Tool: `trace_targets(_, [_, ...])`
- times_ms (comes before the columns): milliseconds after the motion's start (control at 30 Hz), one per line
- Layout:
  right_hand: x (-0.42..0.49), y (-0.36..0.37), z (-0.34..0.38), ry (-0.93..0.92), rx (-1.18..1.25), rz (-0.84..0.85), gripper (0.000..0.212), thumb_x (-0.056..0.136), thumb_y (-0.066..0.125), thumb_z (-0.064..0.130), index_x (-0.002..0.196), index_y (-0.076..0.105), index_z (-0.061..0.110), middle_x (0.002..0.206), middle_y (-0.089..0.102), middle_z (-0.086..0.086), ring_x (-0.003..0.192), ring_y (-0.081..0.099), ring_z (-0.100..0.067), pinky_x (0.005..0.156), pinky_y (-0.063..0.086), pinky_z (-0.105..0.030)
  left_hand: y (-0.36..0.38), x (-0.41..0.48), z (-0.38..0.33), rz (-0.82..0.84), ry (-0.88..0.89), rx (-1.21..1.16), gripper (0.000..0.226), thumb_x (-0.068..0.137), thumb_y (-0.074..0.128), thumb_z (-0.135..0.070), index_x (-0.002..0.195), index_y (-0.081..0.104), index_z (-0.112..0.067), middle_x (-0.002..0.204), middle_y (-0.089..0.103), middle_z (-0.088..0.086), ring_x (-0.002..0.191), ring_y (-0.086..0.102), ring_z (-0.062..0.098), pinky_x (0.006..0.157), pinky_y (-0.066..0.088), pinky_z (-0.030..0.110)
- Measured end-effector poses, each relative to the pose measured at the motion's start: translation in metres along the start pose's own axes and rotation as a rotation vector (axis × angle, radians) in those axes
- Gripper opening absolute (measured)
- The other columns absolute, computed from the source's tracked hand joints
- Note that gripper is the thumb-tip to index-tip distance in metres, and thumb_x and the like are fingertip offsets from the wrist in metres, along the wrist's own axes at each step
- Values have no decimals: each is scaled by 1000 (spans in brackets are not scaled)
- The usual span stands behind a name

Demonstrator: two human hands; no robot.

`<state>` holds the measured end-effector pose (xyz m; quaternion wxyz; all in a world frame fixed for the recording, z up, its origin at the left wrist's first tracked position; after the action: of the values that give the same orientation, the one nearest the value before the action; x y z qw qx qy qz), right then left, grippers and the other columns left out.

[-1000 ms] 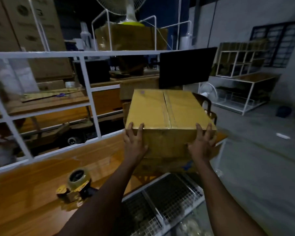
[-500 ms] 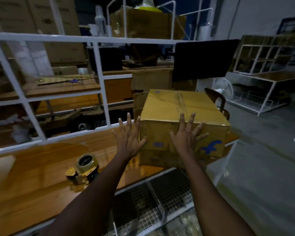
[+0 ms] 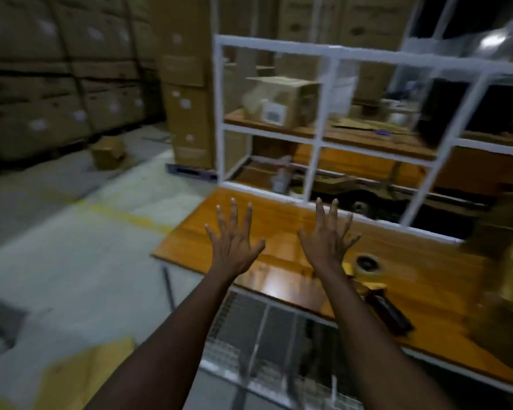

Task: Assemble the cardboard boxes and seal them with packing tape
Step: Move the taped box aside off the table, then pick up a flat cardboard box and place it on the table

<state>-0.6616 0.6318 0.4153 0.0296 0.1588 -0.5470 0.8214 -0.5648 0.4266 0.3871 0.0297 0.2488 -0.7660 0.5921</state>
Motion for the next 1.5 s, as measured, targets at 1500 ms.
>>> trace_targets(1500, [-486,1093,307,-337,-99,836,99,77,71,63,153,10,46,163,-10,7,144,14,-50,104,24,-76,559,-529,1006,496,-917,85,100,68,30,-95,151,-5,-52,163,-22,-11,146,-10,51,103,14,78])
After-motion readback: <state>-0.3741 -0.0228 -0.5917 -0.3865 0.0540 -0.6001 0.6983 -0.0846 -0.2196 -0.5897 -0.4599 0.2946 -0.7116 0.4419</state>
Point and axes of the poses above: each hand's wrist, its own x-axis towards the middle knuckle, its own y-axis out of the palm, z = x × y, the point moved 10 cm from there along x, towards the middle knuckle
